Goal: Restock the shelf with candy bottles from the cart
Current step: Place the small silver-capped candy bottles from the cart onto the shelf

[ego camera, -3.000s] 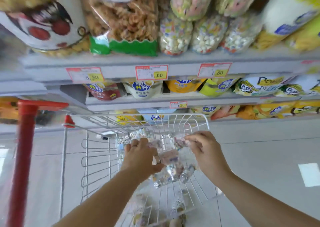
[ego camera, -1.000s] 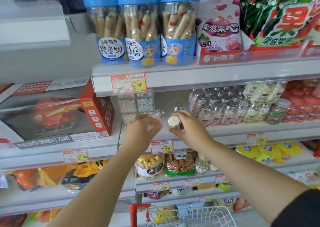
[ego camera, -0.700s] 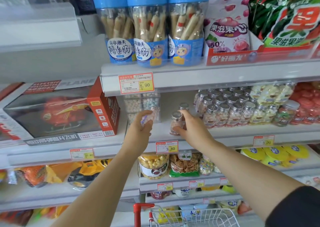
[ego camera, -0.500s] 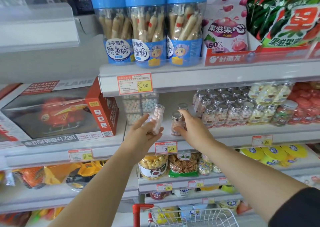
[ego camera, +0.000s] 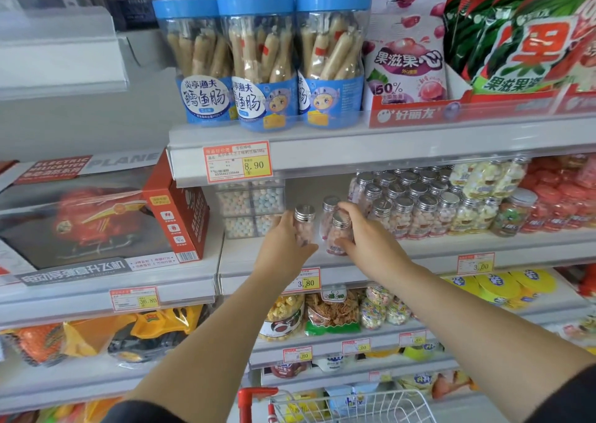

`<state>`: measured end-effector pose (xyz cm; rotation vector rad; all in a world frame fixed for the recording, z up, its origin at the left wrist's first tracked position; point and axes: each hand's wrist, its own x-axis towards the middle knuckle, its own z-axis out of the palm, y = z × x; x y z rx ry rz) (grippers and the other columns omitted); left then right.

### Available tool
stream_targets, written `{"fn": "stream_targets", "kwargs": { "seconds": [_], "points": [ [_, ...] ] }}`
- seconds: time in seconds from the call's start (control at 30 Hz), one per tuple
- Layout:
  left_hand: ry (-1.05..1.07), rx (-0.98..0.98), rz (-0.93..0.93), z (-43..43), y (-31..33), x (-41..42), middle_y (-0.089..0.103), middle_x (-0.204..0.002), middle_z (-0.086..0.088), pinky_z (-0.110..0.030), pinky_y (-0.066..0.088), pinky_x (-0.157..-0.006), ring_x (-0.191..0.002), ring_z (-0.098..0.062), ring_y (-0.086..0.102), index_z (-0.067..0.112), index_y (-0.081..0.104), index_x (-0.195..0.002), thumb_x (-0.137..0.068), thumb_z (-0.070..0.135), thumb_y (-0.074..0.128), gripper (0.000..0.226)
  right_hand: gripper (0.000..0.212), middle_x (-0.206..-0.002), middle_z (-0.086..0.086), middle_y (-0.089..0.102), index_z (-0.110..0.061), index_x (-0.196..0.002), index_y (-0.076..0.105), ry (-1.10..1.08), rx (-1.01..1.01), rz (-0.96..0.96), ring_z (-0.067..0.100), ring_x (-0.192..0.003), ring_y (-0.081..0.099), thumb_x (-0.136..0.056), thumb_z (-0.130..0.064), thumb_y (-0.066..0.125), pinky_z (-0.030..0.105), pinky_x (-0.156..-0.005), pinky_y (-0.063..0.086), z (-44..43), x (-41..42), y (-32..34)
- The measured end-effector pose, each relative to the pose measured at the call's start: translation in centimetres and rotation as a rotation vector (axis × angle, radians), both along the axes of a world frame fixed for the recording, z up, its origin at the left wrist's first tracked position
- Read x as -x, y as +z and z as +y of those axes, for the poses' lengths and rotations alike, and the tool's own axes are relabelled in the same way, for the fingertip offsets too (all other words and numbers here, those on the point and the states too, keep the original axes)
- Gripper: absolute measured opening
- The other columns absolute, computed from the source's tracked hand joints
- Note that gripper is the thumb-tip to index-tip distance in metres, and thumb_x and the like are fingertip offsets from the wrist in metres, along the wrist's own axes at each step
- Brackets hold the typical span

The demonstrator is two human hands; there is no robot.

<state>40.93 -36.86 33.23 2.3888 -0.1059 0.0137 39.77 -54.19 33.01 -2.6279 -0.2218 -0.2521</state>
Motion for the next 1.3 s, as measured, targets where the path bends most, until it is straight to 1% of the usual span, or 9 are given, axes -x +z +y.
{"fn": "stream_targets", "kwargs": {
  "seconds": [0.2,0.33,0.5,0.73,0.9,1.07,1.17,1.23,1.3],
  "points": [
    [0.058,-0.076,-0.056,-0.4,-0.9,-0.5,0.05,-0.14,-0.008,-0.035,0.052,-0.086,-0.111,-0.025,0.059,0.015,0.029,-0.144,-0.085,0.032,0.075,0.077,0.066,-0.08,-0.015,0.046,-0.022,-0.152,0.026,-0.016,0.018,-0.046,0.003,-0.056,0.044,-0.096,-0.02,0.061,0.02,-0.047,0.031,-0.9,1.0,-0.4],
    [0.093,-0.033,-0.089,0.0,-1.7,-0.1,0.049,-0.141,-0.007,-0.034,0.05,-0.081,-0.109,-0.025,0.058,0.016,0.027,-0.146,-0.085,0.035,0.075,0.08,0.055,-0.126,-0.003,0.06,-0.021,-0.146,0.04,-0.023,-0.01,-0.146,0.009,-0.083,0.059,-0.095,-0.023,0.061,0.026,-0.07,0.052,-1.9,2.1,0.2],
    [0.076,0.034,-0.117,0.8,-2.0,0.5,0.051,-0.135,-0.004,-0.027,0.045,-0.078,-0.104,-0.017,0.056,0.025,0.029,-0.146,-0.085,0.036,0.074,0.077,0.024,-0.105,-0.003,0.073,-0.018,-0.116,0.07,0.033,0.015,-0.35,0.017,-0.093,0.066,-0.093,-0.016,0.064,0.032,-0.08,0.054,-2.0,0.2,3.2],
    [0.073,0.039,-0.135,0.9,-2.3,0.4,0.053,-0.134,-0.002,-0.032,0.051,-0.083,-0.109,-0.018,0.058,0.025,0.034,-0.144,-0.087,0.029,0.072,0.068,0.027,-0.109,-0.011,0.073,-0.03,-0.119,0.069,0.061,0.092,-0.106,0.013,-0.104,0.066,-0.093,-0.024,0.066,0.034,-0.096,0.049,-2.6,-5.5,4.5],
    [0.13,-0.003,-0.158,-1.1,-2.1,0.0,0.051,-0.131,-0.001,-0.033,0.05,-0.077,-0.101,-0.021,0.058,0.019,0.041,-0.138,-0.086,0.037,0.073,0.063,0.033,-0.113,-0.016,0.071,-0.039,-0.121,0.067,0.157,0.142,-0.02,0.006,-0.105,0.061,-0.088,-0.036,0.071,0.021,-0.088,0.041,-3.1,-6.8,5.2],
    [0.203,-0.136,-0.223,-2.5,-2.3,-0.2,0.048,-0.135,0.0,-0.032,0.043,-0.071,-0.102,-0.023,0.058,0.02,0.039,-0.138,-0.088,0.044,0.068,0.062,0.037,-0.115,-0.026,0.067,-0.039,-0.124,0.066,0.283,0.142,0.04,-0.02,-0.077,0.049,-0.088,-0.037,0.073,0.0,-0.073,0.034,-3.1,-8.5,4.9],
    [0.23,-0.139,-0.263,-2.9,-2.7,-0.4,0.05,-0.128,0.001,-0.031,0.04,-0.069,-0.101,-0.022,0.057,0.02,0.043,-0.13,-0.089,0.042,0.068,0.053,0.032,-0.101,-0.031,0.065,-0.036,-0.119,0.068,0.337,0.1,0.056,-0.006,-0.095,0.061,-0.088,-0.031,0.073,0.021,-0.095,0.047,-3.1,-9.2,4.4],
    [0.244,-0.094,-0.277,-3.0,-2.8,-0.8,0.055,-0.117,0.002,-0.03,0.039,-0.067,-0.094,-0.022,0.057,0.021,0.046,-0.12,-0.087,0.04,0.069,0.044,0.026,-0.092,-0.032,0.059,-0.035,-0.114,0.068,0.347,0.114,0.041,-0.005,-0.086,0.058,-0.089,-0.031,0.072,0.022,-0.086,0.046,-3.1,-9.7,4.6],
    [0.248,-0.069,-0.267,-3.1,-2.7,-1.3,0.059,-0.1,0.004,-0.031,0.038,-0.062,-0.084,-0.021,0.057,0.023,0.046,-0.112,-0.087,0.039,0.069,0.039,0.024,-0.096,-0.025,0.06,-0.03,-0.112,0.067,0.349,0.068,-0.011,-0.009,-0.081,0.053,-0.089,-0.03,0.071,0.011,-0.075,0.041,-3.2,-10.6,5.1]
  ]
}}
